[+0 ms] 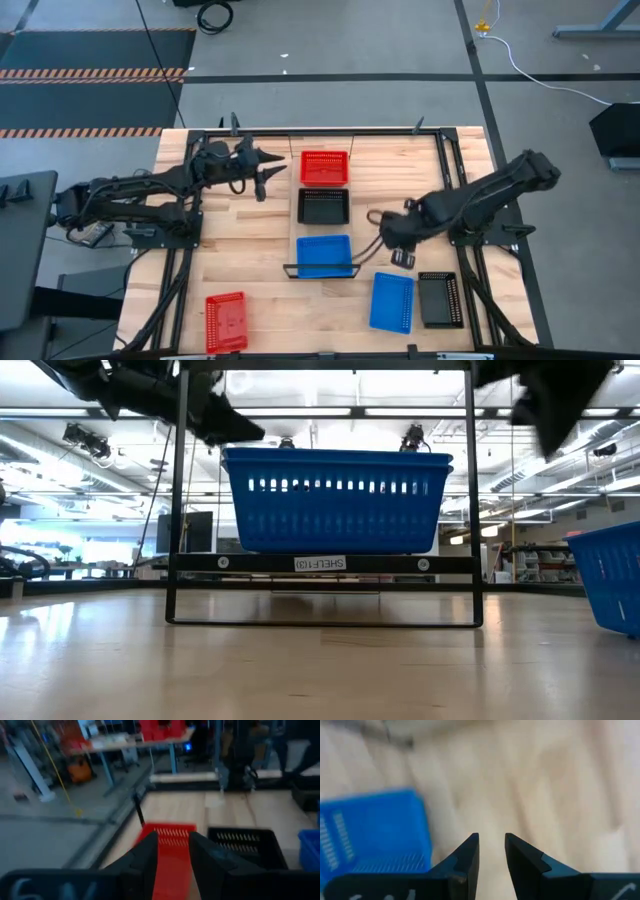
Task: Stack baskets on shelf by color
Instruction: Stack the black bin on top of the black bin on the shelf
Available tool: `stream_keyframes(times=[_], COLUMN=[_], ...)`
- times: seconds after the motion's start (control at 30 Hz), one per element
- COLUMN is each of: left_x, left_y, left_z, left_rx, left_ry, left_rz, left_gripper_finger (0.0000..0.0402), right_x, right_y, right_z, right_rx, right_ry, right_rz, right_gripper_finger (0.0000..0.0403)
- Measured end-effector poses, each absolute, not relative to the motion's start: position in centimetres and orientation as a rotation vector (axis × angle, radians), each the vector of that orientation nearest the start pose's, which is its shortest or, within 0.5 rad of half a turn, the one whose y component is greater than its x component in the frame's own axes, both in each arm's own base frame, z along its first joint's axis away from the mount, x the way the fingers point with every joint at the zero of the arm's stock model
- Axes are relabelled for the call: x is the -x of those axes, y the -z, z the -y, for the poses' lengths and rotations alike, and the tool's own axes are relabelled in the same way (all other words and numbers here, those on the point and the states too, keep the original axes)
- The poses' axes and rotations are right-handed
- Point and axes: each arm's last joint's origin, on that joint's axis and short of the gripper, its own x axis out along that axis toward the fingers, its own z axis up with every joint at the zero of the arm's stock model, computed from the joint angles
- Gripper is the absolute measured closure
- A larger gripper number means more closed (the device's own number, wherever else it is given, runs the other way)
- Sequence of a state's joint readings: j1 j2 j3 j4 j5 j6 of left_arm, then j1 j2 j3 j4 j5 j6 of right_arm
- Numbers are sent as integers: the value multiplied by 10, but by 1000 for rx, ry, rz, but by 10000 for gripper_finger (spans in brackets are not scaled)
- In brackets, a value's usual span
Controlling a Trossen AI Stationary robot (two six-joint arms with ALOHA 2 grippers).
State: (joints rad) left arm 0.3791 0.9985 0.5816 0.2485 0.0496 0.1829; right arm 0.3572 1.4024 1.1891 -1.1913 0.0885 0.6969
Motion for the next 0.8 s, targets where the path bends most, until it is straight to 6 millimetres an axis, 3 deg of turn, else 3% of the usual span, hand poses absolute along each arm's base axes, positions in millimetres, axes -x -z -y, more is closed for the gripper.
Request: stream_keyframes(times=[0.17, 0.3, 0.53, 0.67, 0.8], left_x=[-205, -203, -203, -203, -204], left_y=[-276, -286, -284, -287, -294], left_z=[-85, -89, -89, -90, -90], left_rx=[-216, -240, -237, -264, -290], left_ry=[-349, -377, -357, -361, -362], left_rz=[-88, 4, -9, -1, -8], left_gripper_finger=[285, 285, 285, 285, 285], right_x=[-226, -216, -195, -193, -193], right_y=[-256, -248, -263, -264, -252], right_z=[-114, -140, -181, -191, -194], right_rx=[-427, -550, -887, -1091, -1134], right_ry=[312, 402, 603, 760, 900], right_rz=[-1648, -1740, -1536, -1410, -1373], right_gripper_finger=[302, 302, 302, 302, 302])
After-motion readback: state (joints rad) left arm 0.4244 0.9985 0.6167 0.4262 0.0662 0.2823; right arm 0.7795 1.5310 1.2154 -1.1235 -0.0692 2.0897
